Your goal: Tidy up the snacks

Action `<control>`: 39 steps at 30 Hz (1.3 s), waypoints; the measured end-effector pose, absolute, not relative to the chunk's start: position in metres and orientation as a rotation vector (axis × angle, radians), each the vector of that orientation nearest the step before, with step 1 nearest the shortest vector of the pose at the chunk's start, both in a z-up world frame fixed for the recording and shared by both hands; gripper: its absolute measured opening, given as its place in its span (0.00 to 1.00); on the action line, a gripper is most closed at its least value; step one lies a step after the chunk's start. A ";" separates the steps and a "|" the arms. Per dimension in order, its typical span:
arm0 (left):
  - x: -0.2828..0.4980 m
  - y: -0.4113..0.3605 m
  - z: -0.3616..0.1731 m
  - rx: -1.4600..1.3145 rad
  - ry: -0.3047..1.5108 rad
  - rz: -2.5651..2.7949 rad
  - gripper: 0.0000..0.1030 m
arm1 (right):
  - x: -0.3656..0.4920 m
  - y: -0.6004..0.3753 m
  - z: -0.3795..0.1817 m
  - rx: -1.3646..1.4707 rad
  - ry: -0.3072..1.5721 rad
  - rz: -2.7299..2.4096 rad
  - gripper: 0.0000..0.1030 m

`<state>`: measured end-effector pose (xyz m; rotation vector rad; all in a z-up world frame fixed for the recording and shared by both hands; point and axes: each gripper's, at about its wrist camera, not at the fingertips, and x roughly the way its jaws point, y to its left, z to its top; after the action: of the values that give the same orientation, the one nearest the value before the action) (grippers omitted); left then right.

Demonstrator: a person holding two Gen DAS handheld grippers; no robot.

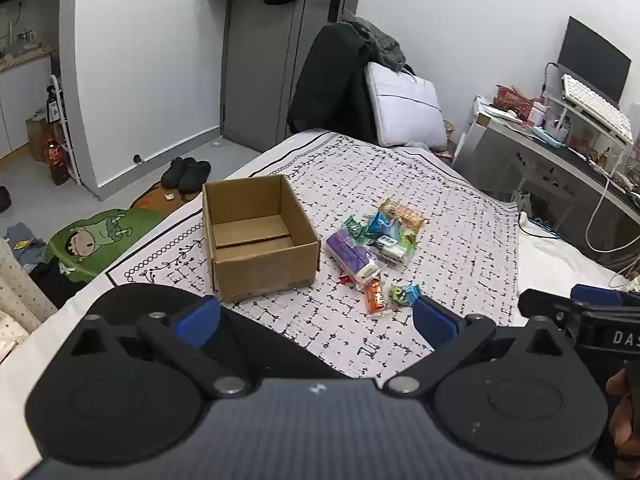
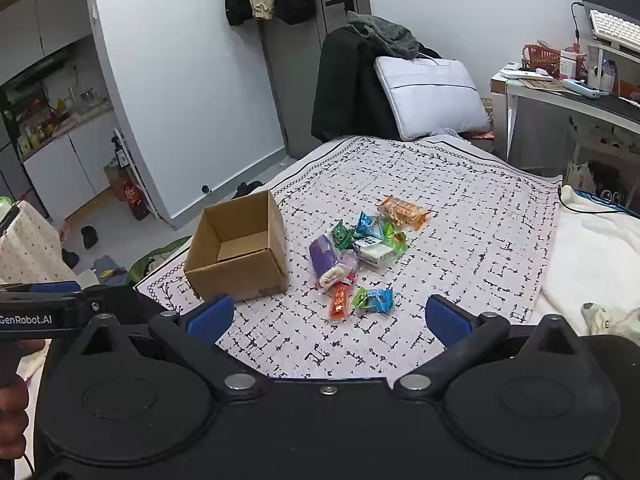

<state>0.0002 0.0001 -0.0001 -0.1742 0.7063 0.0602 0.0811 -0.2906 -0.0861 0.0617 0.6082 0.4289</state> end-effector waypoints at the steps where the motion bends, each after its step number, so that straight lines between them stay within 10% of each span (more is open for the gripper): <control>1: 0.000 0.000 0.000 -0.176 0.710 0.059 0.99 | 0.081 -0.291 -0.086 0.059 0.611 0.428 1.00; 39: -0.005 0.001 0.006 -0.204 0.705 0.008 0.99 | 0.078 -0.291 -0.079 0.038 0.607 0.398 1.00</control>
<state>-0.0052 0.0011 0.0059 -0.2037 0.7046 0.0076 0.0780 -0.2912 -0.0793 0.0380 0.6074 0.3979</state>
